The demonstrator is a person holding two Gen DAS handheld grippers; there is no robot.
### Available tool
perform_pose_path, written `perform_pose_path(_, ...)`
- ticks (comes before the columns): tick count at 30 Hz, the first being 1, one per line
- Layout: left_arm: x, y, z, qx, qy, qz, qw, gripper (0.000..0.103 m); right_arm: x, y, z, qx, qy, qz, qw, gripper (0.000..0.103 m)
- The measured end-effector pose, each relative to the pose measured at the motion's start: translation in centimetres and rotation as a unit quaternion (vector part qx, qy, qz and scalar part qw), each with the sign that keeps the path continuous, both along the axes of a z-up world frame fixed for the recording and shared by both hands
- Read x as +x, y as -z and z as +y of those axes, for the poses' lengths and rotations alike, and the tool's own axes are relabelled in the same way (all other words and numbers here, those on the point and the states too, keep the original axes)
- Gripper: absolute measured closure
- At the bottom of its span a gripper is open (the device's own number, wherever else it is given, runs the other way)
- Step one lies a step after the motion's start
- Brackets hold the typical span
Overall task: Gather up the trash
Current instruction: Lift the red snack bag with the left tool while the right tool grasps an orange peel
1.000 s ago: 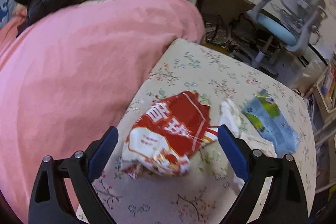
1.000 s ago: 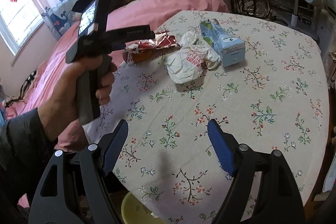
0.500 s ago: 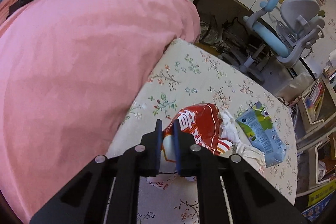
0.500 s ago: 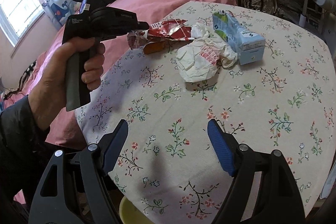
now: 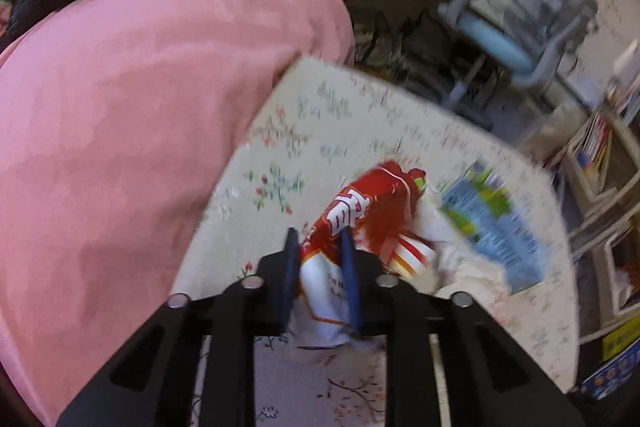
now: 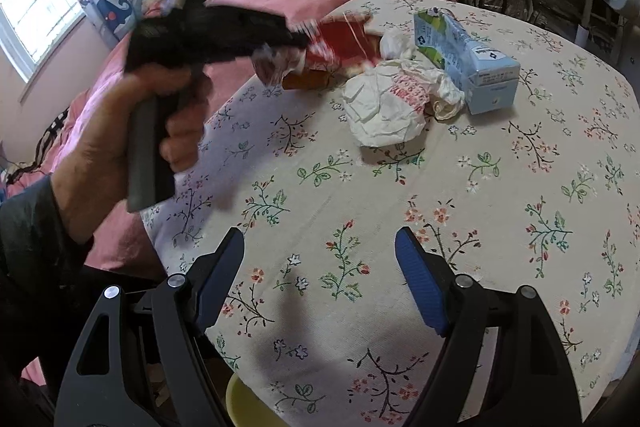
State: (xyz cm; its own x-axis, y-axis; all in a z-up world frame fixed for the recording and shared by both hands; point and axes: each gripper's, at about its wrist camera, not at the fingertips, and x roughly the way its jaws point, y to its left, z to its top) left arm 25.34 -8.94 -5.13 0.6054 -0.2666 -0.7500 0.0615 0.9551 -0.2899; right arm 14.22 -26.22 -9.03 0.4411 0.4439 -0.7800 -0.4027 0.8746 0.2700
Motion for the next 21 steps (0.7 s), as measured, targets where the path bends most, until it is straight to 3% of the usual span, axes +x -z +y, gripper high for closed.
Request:
perform_pose_path(4, -1.8, -3.2, 2.5, -0.060, -0.037, -0.044, 0.9966, 0.084, -0.4, -0.5, 1.3, 0.003, -0.021, -0.016, 1.000, 0.028)
perform_pose_path(11, -5.7, -6.7, 7.5, -0.168, -0.099, -0.086, 0.9771, 0.084, 0.0, -2.3, 6.3, 0.033, -0.087, -0.083, 0.992, 0.028)
perform_pose_path(16, -6.3, -7.1, 8.7, -0.171, -0.102, -0.088, 0.9760, 0.084, 4.5, -1.3, 10.5, -0.053, -0.125, -0.105, 0.985, 0.029)
perform_pose_path(21, -6.6, -7.4, 10.2, -0.187, -0.108, -0.090, 0.9724, 0.084, 10.2, -0.5, 11.4, -0.127, -0.154, -0.099, 0.975, 0.030)
